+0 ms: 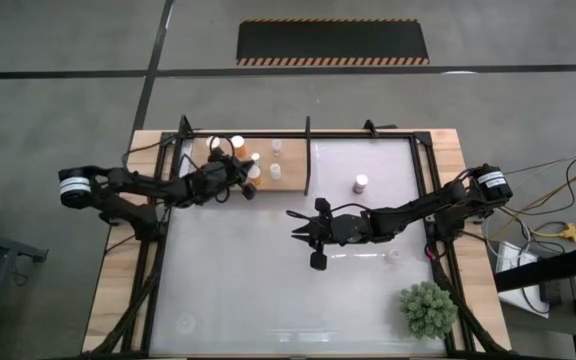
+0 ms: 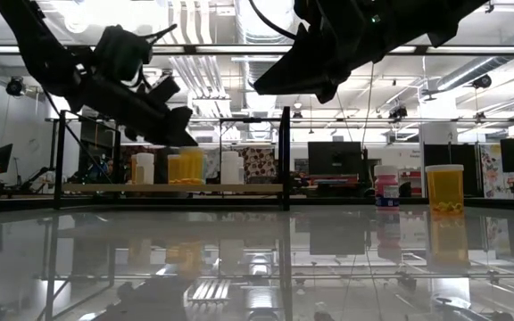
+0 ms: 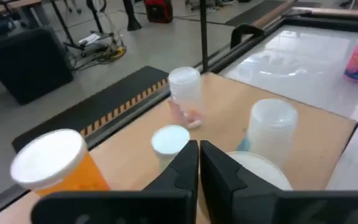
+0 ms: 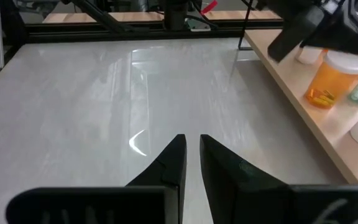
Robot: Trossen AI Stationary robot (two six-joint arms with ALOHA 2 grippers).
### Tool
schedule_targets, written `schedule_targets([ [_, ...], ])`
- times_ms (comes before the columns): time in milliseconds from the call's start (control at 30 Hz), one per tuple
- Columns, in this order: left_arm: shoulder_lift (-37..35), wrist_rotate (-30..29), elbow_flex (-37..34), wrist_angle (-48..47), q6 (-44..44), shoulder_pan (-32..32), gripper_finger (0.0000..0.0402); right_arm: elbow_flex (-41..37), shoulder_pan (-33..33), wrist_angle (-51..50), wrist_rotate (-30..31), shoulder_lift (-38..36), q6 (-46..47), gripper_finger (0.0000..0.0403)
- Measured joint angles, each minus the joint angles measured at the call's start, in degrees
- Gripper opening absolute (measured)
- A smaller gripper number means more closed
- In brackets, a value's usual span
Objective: Pick and place medicine bottles onto shelf by color
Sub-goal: Put the bottom large yellow pill bottle on the shelf
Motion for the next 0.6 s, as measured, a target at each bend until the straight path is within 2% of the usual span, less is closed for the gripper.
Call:
schedule_targets([
  [233, 0.69, -0.01, 0.5, 0.13, -0.68, -0.02, 0.0, 0.0, 0.0, -0.02, -0.02, 0.0, -0.01, 0.0036],
  [600, -6.03, 2.32, 2.55, 0.51, 0.68, -0.31, 0.0, 0.0, 0.0, -0.17, -0.02, 0.0, 0.01, 0.0036],
])
